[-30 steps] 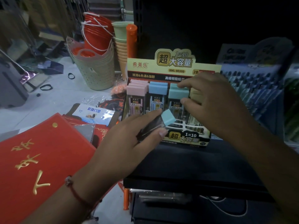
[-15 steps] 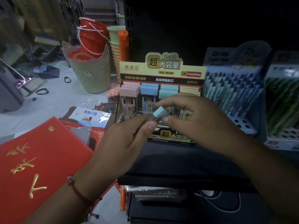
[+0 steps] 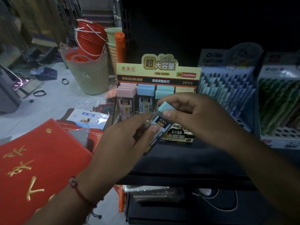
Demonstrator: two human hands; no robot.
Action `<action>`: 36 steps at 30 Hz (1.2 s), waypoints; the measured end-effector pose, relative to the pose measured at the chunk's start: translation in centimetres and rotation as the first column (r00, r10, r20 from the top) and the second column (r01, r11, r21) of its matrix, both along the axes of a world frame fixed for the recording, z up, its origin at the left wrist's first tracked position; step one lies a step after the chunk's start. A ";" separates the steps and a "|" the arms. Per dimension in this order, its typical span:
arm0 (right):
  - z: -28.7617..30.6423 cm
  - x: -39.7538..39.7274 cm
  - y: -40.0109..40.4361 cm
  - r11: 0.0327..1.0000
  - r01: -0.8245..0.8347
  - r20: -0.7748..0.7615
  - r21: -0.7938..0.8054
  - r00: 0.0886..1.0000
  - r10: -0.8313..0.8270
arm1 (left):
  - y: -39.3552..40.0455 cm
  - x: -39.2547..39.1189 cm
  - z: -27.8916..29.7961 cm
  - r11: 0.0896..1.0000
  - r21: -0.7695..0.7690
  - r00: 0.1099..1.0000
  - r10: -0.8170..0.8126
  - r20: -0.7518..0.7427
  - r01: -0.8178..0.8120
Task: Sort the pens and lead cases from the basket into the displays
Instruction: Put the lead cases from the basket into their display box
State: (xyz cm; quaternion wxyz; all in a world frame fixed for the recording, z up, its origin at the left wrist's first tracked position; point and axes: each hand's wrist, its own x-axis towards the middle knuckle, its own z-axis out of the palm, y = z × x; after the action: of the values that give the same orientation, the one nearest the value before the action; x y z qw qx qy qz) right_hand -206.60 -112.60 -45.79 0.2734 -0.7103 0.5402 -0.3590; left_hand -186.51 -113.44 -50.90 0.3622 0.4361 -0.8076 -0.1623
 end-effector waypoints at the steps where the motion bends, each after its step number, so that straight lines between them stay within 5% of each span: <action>1: 0.1 -0.1 0.0 1.000 0.010 -0.012 -0.013 1.000 -0.010 | 0.0 0.1 -0.1 1.000 0.004 1.000 0.003 0.003 -0.003; 11: 1.2 -1.1 -0.8 0.980 0.135 0.042 -0.146 0.991 -0.130 | -0.4 0.3 -1.3 0.991 -0.119 0.971 0.088 0.221 -0.063; 23: 1.5 -1.2 -1.7 0.919 0.218 0.090 -0.330 0.976 -0.199 | 0.5 0.1 -2.5 0.995 -0.003 0.890 0.087 0.447 -0.096; 36: -0.1 0.8 -3.5 0.899 0.183 -0.181 -0.398 0.945 -0.273 | 0.8 -0.3 -3.5 0.989 -0.078 0.838 0.146 0.526 -0.123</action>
State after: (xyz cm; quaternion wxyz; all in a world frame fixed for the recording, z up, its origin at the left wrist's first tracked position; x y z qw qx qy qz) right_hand -205.75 -116.08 -45.93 0.0230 -0.7178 0.5694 -0.4001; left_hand -186.82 -112.62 -54.35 0.1448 0.5118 -0.8468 0.0067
